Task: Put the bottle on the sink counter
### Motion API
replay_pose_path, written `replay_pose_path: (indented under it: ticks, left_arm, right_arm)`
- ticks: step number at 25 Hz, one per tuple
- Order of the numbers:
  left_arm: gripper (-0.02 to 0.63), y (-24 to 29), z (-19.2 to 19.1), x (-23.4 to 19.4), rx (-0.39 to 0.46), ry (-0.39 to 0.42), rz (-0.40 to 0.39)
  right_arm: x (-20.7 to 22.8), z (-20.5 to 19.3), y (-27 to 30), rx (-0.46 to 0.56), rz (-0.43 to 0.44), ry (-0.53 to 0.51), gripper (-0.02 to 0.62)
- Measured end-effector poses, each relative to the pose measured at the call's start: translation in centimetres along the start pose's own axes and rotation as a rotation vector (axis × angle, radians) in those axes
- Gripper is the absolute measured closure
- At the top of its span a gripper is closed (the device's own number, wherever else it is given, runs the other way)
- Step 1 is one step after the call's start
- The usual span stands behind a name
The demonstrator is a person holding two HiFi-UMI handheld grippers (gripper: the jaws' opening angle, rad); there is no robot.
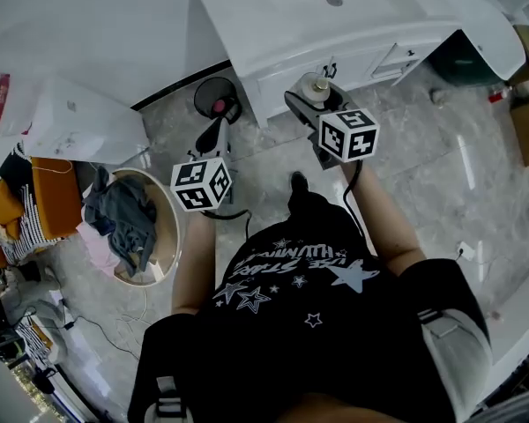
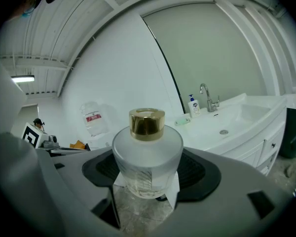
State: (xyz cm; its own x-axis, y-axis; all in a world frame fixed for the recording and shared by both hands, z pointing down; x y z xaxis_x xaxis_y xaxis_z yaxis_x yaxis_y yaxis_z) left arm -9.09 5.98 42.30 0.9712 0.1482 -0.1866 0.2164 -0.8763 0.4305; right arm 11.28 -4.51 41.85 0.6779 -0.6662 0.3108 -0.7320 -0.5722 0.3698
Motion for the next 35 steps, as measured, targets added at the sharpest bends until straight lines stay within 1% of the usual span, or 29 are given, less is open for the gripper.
replay_pose_path:
  ticks: [5,9,13,19,26,35]
  left_arm:
    - [0.599,5.9,2.5,-0.6,-0.014,0.003,0.033]
    - [0.598,9.3,4.1,-1.6,-0.013,-0.014,0.062]
    - [0.598,11.4,5.2,-2.1,-0.009,-0.029,0.089]
    - [0.598,13.7,6.3,-3.8,-0.009,-0.036,0.104]
    - [0.598,17.4,7.4,-6.8,-0.016,-0.029,0.089]
    - [0.598,24.9,11.4,-12.0,-0.047,0.010,0.032]
  right_arm:
    - [5.0,3.2,4.0,-0.017,0.023,-0.018,0.268]
    - [7.7,5.0,7.0,-0.035,0.047,-0.039,0.267]
    - [9.4,6.2,9.6,-0.054,0.071,-0.057,0.268]
    - [10.5,7.6,12.7,-0.056,0.072,-0.068,0.268]
    - [11.8,7.8,16.6,-0.078,0.040,-0.075,0.268]
    - [15.1,10.1,23.9,-0.096,-0.041,-0.081,0.268]
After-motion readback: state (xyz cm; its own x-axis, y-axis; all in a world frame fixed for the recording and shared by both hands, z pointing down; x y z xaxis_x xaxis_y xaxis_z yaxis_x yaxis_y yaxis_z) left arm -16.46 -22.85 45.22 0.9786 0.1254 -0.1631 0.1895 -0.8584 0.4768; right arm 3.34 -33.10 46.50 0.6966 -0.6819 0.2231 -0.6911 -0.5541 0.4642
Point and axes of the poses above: the fingertips, and each gripper's own axes: y forward along the fingers, x to its right, z out of its top, the point moved 5 cm from there along -y, backward along the fingers, and after that the axes turned 5 degrees about -x, right-handed, at the moved point
